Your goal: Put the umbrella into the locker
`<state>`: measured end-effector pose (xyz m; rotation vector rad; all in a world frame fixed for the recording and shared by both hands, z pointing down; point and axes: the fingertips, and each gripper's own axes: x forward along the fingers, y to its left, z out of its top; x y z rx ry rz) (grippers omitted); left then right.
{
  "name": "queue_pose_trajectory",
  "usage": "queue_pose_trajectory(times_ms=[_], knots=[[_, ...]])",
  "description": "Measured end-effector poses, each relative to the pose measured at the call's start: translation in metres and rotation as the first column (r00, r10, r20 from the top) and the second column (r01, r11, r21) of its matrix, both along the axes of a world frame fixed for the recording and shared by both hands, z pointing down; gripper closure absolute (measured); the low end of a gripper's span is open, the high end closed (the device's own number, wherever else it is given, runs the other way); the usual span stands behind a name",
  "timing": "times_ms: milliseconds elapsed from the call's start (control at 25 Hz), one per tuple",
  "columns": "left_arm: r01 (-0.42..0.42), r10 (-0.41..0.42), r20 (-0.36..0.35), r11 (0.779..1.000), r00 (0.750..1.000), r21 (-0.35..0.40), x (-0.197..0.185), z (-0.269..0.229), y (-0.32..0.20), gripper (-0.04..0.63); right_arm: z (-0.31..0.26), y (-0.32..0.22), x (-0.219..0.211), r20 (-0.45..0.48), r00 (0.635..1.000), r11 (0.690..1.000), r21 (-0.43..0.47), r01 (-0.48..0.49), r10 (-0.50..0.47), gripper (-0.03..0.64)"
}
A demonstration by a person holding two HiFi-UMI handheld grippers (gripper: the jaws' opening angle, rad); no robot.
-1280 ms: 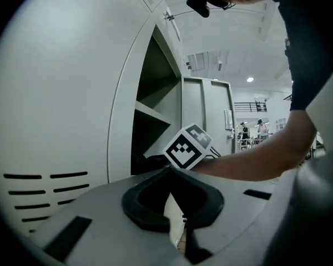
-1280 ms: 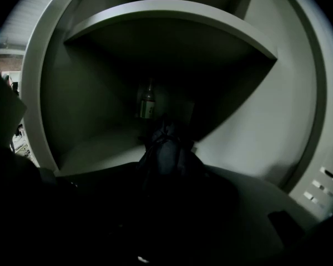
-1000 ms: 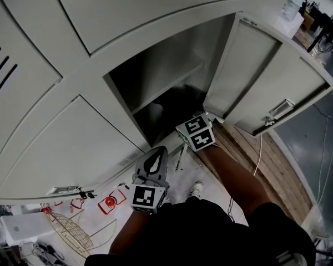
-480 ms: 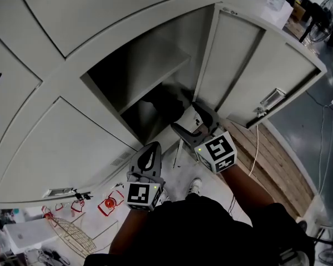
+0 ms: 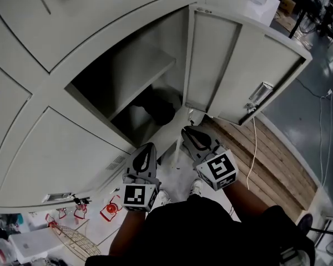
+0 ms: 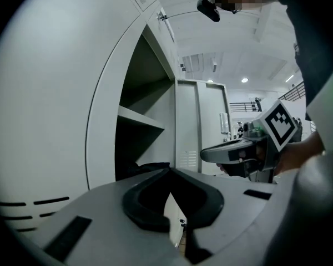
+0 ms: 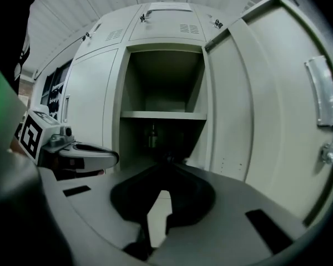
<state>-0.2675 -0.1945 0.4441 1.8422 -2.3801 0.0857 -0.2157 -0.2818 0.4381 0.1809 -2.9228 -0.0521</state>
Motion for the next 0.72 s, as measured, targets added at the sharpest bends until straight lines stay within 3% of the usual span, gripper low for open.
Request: queue_pose_trajectory(times_ms=[80,720], knots=[[-0.003,0.003,0.001,1.000,1.000,-0.003,0.002,-0.001,-0.001,0.597,0.000,0.002,0.005,0.002,1.000,1.000,0.004,-0.007,0.007,0.617],[0.021,-0.022,0.013,1.000,1.000,0.006,0.001,-0.005,0.005,0.597,-0.005,0.008,0.017,0.026,0.998,0.999,0.000,-0.051,0.051,0.618]])
